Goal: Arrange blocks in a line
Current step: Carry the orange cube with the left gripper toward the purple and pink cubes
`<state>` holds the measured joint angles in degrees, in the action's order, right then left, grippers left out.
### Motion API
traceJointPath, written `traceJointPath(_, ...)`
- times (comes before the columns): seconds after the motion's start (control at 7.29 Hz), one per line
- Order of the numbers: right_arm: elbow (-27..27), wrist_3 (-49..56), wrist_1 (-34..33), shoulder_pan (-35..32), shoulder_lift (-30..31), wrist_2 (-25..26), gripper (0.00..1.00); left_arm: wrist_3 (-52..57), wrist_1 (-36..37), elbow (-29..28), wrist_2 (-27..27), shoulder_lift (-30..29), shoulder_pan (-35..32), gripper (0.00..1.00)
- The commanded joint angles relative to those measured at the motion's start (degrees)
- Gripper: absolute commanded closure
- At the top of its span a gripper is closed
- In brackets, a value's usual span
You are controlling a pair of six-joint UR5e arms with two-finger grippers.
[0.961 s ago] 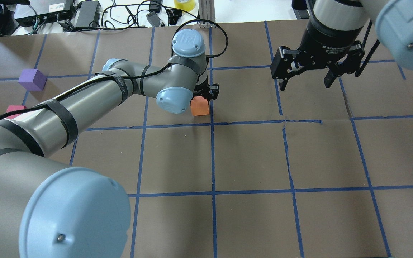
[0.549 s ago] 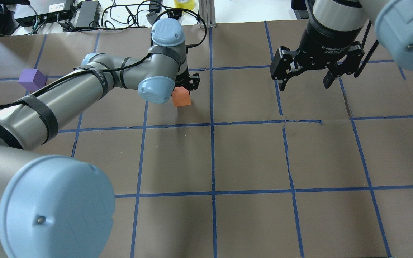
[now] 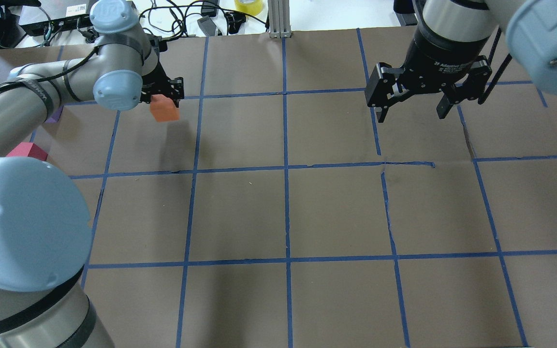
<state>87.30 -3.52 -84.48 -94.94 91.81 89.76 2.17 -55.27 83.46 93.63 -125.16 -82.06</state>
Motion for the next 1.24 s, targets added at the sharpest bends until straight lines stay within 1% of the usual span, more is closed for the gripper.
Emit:
traceJointPath(0.0, -0.02, 0.0, 0.02, 0.11, 0.04, -0.02, 0.0, 10.58, -7.69, -5.03, 4.27, -0.44, 9.42, 1.0)
traceJointPath(0.14, -0.02, 0.18, 0.02, 0.02, -0.05, -0.11, 0.0, 17.19, -10.27, -8.02, 4.28, -1.31, 13.12, 1.0)
traceJointPath(0.27, -0.02, 0.18, 0.02, -0.07, -0.05, -0.55, 0.0, 20.82, -10.47, -10.4, 4.37, -1.66, 14.2, 1.0)
traceJointPath(0.41, -0.02, 0.18, 0.02, 0.1, -0.14, -0.55, 0.0, 22.6, -10.56, -12.08, 8.55, -2.8, 14.47, 1.0)
traceJointPath(0.55, -0.02, 0.18, -0.07, 0.02, -0.14, -0.55, 0.0, 24.35, -10.64, -12.01, 12.24, -3.42, 15.69, 1.0)
traceJointPath(0.82, -0.02, 0.18, -0.07, 0.02, -0.14, -0.64, 0.0, 24.72, -10.38, -12.36, 11.24, -5.0, 19.47, 1.0)
traceJointPath(0.96, -0.02, 0.18, -0.07, 0.02, -0.14, -0.64, 0.0, 24.72, -9.86, -12.88, 11.23, -5.18, 19.75, 1.0)
traceJointPath(1.1, -0.02, 0.27, -0.07, 0.02, -0.31, -0.73, 0.0, 24.81, -9.85, -14.71, 11.05, -5.97, 19.75, 1.0)
